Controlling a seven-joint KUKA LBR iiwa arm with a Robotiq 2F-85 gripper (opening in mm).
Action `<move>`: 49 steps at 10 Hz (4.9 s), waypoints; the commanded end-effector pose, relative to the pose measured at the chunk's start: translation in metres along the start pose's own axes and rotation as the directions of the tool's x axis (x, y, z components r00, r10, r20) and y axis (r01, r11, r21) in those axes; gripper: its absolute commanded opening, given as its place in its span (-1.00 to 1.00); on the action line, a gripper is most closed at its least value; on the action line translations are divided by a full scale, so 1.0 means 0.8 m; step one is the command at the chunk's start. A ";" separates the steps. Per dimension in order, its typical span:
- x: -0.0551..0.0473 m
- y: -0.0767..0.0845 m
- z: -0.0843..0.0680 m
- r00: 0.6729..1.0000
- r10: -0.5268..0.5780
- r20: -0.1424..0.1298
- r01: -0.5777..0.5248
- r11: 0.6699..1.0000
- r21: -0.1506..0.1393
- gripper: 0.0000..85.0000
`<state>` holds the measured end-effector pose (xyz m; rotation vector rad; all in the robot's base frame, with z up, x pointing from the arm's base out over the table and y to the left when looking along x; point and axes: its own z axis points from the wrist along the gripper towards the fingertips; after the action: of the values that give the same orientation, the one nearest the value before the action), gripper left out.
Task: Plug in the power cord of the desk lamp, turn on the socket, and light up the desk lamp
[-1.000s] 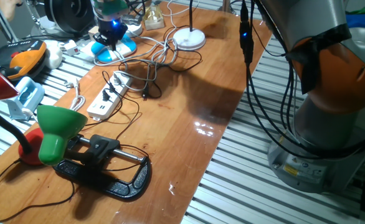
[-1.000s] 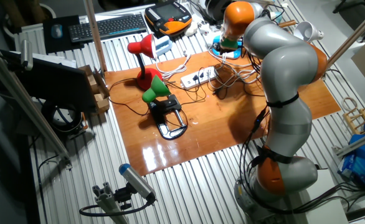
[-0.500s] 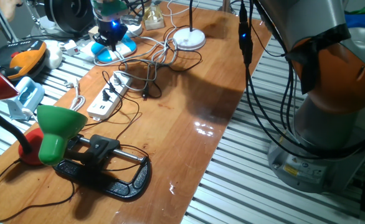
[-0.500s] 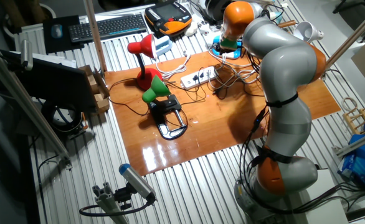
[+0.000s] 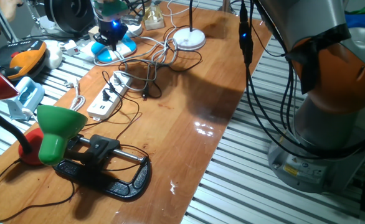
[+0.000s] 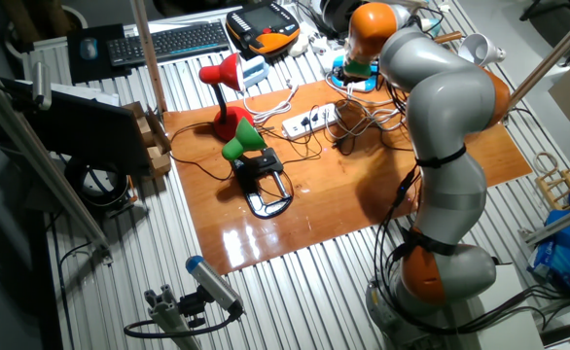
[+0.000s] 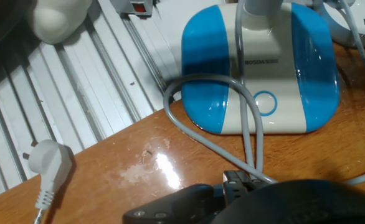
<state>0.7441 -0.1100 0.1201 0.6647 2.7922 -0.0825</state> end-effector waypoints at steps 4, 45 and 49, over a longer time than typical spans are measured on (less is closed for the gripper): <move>0.001 0.001 0.000 0.999 -0.004 -0.042 0.002 0.999 -0.035 -1.00; -0.075 -0.061 0.096 0.995 -0.031 0.094 0.027 0.999 0.037 -1.00; -0.082 -0.062 0.095 0.996 -0.025 0.091 0.023 0.999 0.030 -1.00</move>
<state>0.7973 -0.1919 0.0642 0.6186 2.7161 -0.1547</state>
